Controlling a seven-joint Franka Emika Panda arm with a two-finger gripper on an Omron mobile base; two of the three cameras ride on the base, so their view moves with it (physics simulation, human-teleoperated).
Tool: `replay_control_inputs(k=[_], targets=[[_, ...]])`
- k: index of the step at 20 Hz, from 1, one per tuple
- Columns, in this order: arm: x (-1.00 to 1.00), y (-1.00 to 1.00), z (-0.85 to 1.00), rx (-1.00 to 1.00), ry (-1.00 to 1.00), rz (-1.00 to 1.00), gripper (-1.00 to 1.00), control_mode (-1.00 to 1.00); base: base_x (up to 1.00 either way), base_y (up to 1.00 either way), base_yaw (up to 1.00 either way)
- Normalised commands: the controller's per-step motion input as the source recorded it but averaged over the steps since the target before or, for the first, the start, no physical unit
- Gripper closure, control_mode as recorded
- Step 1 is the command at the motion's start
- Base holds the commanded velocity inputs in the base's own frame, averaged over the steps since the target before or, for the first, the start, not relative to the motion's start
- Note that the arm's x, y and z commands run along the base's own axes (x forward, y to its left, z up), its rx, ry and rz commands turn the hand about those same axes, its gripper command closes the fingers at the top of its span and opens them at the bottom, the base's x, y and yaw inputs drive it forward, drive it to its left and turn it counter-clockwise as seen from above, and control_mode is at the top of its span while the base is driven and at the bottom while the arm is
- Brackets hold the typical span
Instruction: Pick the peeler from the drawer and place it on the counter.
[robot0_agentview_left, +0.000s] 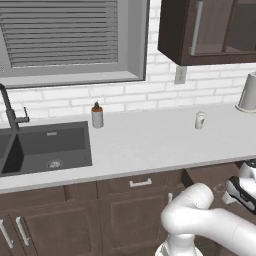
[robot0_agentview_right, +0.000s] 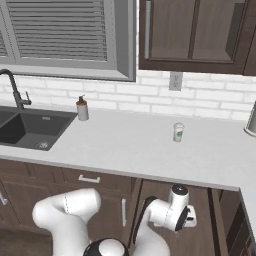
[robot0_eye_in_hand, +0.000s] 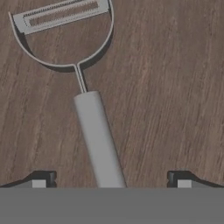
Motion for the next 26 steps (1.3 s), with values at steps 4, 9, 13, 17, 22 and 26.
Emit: replay_control_inputs(k=[4, 9, 13, 17, 22, 26], targets=[[0.00, 0.00, -0.04, 0.00, -0.01, 0.02, 1.00, -1.00, 0.00, 0.00, 0.00], [0.00, 0.00, 0.00, 0.00, 0.00, 0.00, 1.00, -1.00, 0.00, 0.00, 0.00], [0.00, 0.00, 0.00, 0.00, 0.00, 0.00, 1.00, -1.00, 0.00, 0.00, 0.00], [-0.13, 0.00, 0.13, 0.00, 0.00, 0.00, 1.00, -1.00, 0.00, 0.00, 0.00], [-0.48, 0.00, 0.67, 0.00, 0.00, -0.07, 1.00, -1.00, 0.00, 0.00, 0.00], [-0.54, 0.00, 0.70, 0.00, 0.00, -0.07, 1.00, -1.00, 0.00, 0.00, 0.00]])
